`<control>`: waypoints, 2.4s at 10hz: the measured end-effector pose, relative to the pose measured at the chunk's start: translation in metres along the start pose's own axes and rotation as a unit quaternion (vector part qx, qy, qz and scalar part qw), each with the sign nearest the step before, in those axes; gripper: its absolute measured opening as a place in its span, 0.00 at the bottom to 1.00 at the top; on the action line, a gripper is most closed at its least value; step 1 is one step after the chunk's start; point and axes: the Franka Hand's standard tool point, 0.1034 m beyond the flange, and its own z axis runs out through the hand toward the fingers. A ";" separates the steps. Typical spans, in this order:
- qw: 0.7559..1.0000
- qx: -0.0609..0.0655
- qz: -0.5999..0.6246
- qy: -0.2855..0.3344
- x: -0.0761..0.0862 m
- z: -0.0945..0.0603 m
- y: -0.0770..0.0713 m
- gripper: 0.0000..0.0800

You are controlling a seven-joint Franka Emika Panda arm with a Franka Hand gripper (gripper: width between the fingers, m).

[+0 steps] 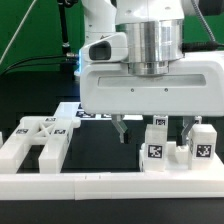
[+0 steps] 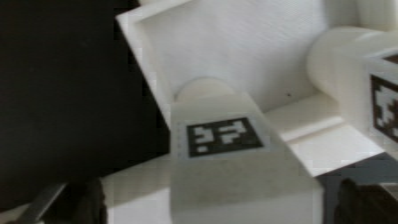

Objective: Assemble chair

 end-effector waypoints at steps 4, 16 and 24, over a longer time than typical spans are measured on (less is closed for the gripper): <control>0.995 0.000 0.099 0.000 0.000 0.000 0.001 0.36; 0.750 0.002 0.661 -0.018 -0.005 0.001 0.003 0.36; 0.776 0.005 0.630 -0.028 -0.007 -0.023 -0.005 0.80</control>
Offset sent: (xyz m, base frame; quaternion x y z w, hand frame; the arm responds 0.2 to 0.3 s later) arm 0.0000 0.0000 0.0000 0.0000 0.0000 0.1938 0.9810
